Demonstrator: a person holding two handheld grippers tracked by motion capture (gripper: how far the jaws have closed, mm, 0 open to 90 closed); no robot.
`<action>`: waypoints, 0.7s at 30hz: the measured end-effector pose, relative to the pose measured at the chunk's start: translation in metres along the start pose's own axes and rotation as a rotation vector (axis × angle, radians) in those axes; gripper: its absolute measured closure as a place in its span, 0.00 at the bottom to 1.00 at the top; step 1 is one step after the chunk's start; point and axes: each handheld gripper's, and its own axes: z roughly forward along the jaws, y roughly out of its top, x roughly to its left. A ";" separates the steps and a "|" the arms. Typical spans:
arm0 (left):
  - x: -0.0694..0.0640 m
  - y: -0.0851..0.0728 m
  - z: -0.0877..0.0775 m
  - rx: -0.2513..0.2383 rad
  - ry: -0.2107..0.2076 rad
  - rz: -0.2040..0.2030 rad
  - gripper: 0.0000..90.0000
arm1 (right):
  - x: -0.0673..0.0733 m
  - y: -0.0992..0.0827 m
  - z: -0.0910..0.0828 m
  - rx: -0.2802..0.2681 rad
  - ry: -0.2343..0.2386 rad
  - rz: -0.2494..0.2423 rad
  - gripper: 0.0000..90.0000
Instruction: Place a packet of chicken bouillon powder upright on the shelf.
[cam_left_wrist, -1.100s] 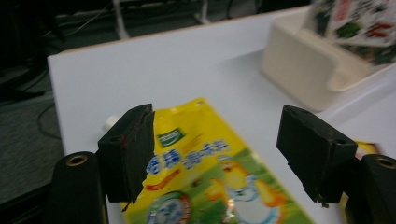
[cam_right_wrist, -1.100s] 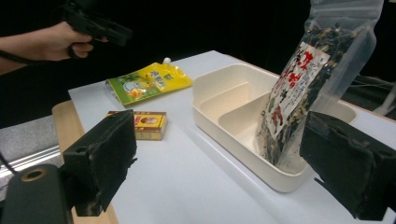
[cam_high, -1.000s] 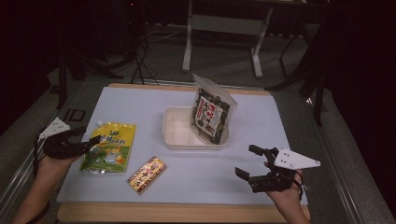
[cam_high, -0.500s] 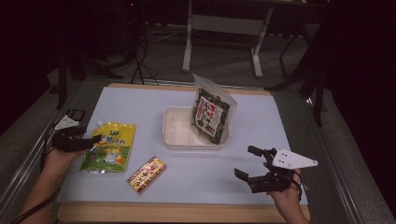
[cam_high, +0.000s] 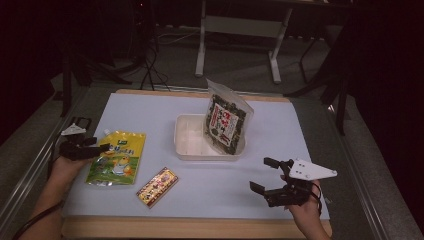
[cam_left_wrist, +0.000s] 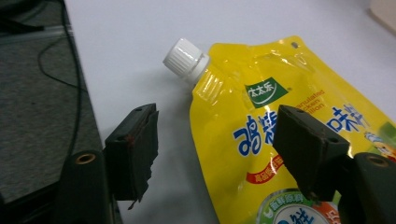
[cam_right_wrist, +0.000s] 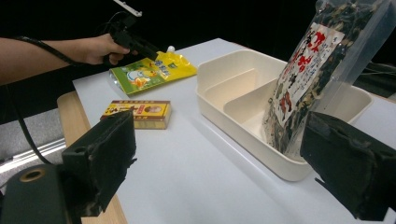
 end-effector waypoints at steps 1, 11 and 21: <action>0.001 0.000 0.001 0.014 -0.012 0.000 0.37 | 0.000 0.000 0.000 -0.001 -0.001 0.001 0.11; 0.006 -0.002 0.009 0.060 -0.110 -0.013 0.55 | -0.002 -0.001 0.001 0.001 0.005 0.009 0.11; -0.020 0.012 0.013 0.184 -0.003 0.121 0.90 | -0.003 0.000 0.001 0.007 -0.003 0.010 0.11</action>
